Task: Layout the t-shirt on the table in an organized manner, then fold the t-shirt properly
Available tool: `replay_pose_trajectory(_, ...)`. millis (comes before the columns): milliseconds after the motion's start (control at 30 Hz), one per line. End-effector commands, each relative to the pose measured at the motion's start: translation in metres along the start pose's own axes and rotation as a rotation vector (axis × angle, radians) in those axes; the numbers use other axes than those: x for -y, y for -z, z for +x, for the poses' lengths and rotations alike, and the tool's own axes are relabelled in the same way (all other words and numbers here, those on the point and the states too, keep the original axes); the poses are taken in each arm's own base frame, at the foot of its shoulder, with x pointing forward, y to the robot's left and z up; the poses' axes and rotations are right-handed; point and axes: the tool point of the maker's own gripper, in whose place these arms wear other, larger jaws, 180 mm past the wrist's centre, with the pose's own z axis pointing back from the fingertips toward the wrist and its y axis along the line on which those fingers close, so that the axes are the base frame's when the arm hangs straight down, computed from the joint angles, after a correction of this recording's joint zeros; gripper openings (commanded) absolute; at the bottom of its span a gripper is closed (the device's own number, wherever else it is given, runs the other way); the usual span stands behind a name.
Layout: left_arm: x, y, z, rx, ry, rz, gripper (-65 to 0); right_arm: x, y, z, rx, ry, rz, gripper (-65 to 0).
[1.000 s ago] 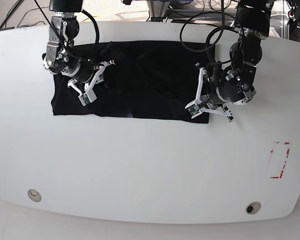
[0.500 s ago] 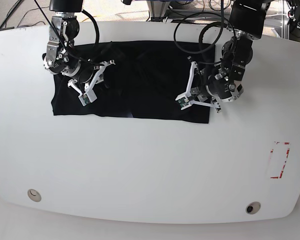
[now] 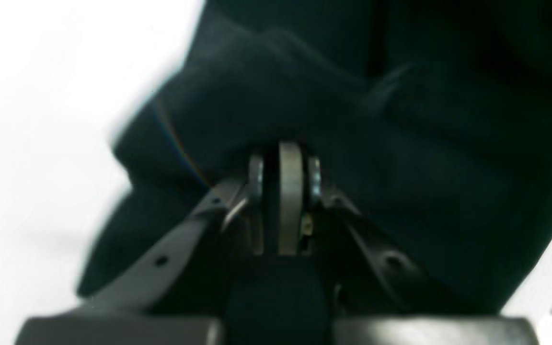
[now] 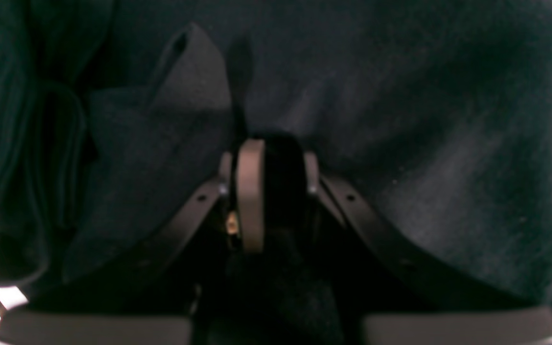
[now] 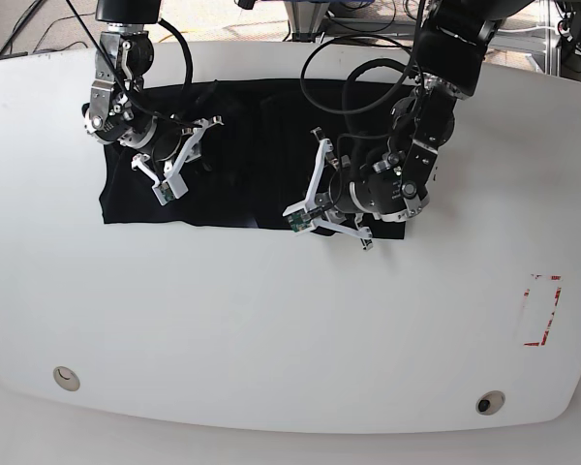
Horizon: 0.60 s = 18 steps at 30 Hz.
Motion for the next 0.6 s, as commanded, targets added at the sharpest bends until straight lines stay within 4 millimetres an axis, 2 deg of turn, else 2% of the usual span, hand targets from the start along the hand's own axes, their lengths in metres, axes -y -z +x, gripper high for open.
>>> replay_pose_trajectory(0, -0.014, -0.003, 0.032, 0.084, 0.015, 0.02, -62.9, 0.003, -0.002, -0.001, -0.016, -0.016, -0.013, -54.9)
replay_pose_trajectory(200, -0.024, -0.004, 0.056, 0.127, 0.027, 0.028, -63.1, 0.003, -0.002, -0.001, -0.016, -0.016, -0.013, -54.9)
replay_pose_trajectory(333, -0.026, -0.019, 0.07, 0.176, 0.055, 0.065, -63.1, 0.003, -0.002, -0.001, -0.016, -0.016, -0.013, -54.9)
replay_pose_trajectory(400, -0.027, -0.028, 0.067, 0.18, 0.072, 0.089, -63.1, 0.003, -0.002, -0.001, -0.016, -0.016, -0.013, -54.9)
replay_pose_trajectory(567, -0.027, -0.047, 0.038, 0.129, 0.103, 0.14, -63.1, 0.004, -0.002, 0.0, -0.014, -0.016, -0.013, -54.9)
